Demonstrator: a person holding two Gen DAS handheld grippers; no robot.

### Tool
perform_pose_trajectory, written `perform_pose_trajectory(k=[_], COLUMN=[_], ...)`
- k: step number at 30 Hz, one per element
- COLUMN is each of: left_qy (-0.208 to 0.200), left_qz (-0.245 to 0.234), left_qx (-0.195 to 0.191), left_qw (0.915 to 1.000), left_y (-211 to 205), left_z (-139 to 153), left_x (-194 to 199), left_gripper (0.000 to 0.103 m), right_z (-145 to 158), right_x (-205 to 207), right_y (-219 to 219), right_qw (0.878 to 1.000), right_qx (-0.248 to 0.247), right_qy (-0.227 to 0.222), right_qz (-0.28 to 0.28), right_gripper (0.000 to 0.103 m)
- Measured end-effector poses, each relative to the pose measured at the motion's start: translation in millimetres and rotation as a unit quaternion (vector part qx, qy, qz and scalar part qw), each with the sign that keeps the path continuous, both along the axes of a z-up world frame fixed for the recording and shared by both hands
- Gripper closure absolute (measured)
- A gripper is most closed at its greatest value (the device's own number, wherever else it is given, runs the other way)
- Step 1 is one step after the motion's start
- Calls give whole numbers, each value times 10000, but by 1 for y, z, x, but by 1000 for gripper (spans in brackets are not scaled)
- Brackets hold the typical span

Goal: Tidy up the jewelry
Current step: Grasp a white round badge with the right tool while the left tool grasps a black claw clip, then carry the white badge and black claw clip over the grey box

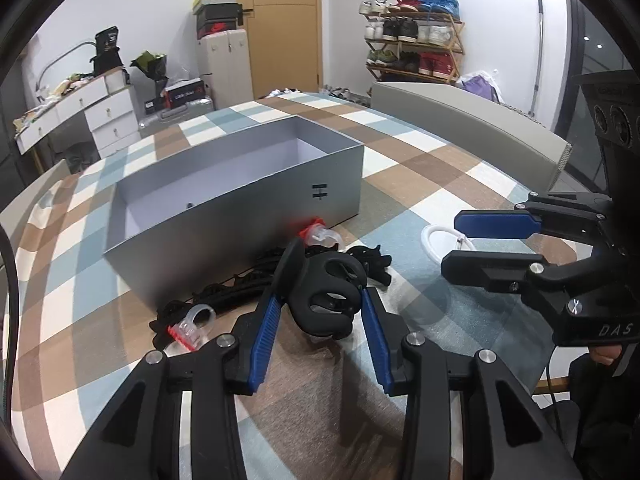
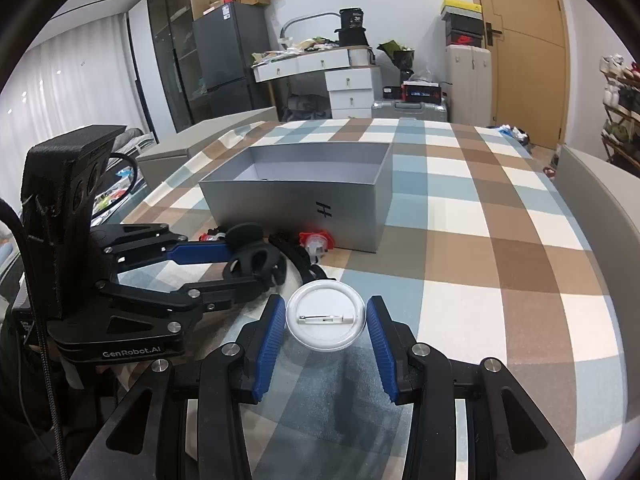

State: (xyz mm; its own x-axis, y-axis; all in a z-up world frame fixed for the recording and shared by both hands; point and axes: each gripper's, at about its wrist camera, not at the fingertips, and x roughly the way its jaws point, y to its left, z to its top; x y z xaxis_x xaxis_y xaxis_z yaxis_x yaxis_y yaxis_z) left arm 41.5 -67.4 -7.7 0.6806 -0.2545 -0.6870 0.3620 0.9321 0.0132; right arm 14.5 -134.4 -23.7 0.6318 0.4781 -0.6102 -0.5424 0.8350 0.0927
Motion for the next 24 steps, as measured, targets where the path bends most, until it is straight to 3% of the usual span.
perform_pose_trajectory(k=[24], left_qy=[-466], left_qz=[409], left_qx=[-137], left_qw=[9980], left_y=[17], left_z=[15], left_x=[-5], left_gripper=[67], right_z=[6], right_x=[-4], right_y=[1], right_qw=[9996], right_qx=[193], right_qy=[-183], right_qz=[12], right_gripper=[62])
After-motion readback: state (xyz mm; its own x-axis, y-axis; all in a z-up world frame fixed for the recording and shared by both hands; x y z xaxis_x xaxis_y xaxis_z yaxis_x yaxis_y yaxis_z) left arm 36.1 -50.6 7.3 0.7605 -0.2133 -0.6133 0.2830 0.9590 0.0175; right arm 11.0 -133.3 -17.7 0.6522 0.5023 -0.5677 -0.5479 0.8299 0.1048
